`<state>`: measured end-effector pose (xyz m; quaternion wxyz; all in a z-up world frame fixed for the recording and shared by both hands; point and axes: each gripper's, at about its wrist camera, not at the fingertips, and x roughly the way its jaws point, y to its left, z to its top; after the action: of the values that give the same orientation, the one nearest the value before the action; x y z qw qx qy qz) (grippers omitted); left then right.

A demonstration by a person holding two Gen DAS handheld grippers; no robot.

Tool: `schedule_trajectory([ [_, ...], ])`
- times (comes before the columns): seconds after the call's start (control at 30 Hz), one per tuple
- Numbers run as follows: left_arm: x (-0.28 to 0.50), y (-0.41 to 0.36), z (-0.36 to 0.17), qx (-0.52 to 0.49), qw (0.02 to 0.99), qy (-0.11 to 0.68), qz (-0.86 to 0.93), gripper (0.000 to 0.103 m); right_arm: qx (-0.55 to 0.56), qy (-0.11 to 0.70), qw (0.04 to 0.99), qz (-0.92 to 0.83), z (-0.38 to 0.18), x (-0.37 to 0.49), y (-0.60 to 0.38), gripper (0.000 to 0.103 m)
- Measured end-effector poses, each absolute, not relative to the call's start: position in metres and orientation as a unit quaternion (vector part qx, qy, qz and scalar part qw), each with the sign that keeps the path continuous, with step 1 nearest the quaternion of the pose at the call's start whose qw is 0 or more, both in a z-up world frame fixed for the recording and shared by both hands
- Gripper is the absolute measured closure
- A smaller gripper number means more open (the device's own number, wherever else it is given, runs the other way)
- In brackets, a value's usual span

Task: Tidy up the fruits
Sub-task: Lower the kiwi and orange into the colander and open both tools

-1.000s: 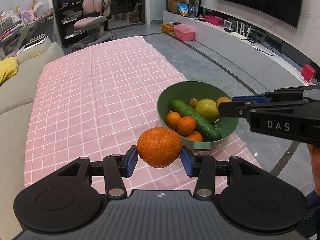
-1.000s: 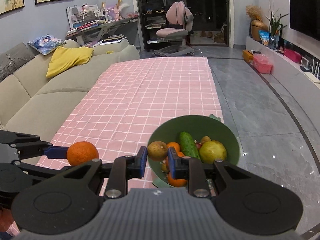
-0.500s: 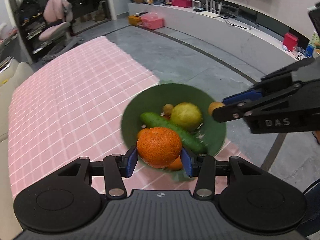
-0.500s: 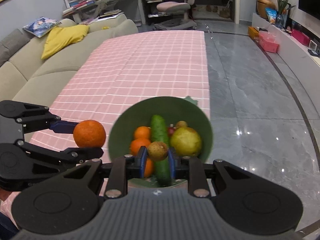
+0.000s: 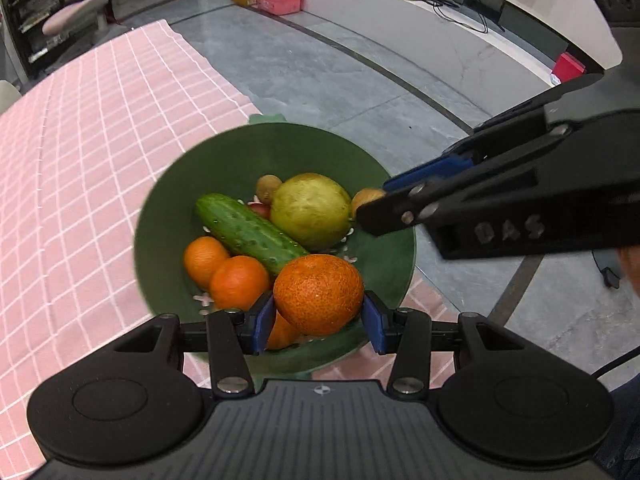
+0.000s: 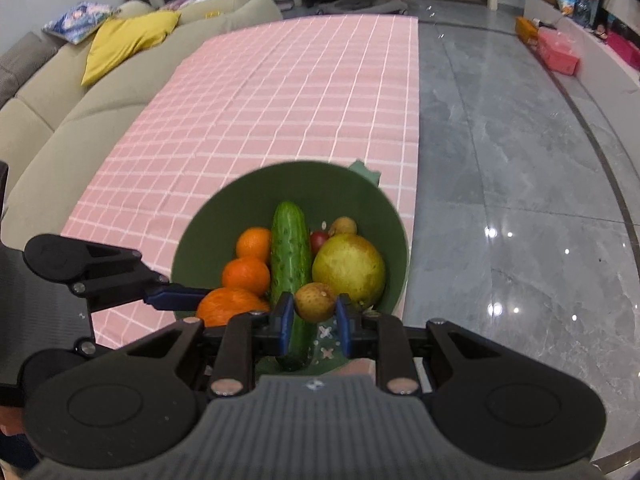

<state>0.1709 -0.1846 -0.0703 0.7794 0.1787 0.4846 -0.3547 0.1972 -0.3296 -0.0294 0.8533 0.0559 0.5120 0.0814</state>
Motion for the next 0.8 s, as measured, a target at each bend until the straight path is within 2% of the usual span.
schedule_trajectory([
  [0.4,0.184,-0.197,-0.091,0.198,0.759,0.519,-0.339,0.050,0.018,0.558,0.821,0.120,-0.065,0.213,-0.313,0.084],
  [0.7,0.187,-0.202,-0.094,0.196,0.755,0.536,-0.322,0.051,0.029,0.574,0.809,0.121,-0.079,0.222,-0.316,0.083],
  [0.8,0.193,-0.200,-0.096,0.183,0.748,0.562,-0.302,0.043,0.027,0.578,0.807,0.120,-0.082,0.223,-0.315,0.083],
])
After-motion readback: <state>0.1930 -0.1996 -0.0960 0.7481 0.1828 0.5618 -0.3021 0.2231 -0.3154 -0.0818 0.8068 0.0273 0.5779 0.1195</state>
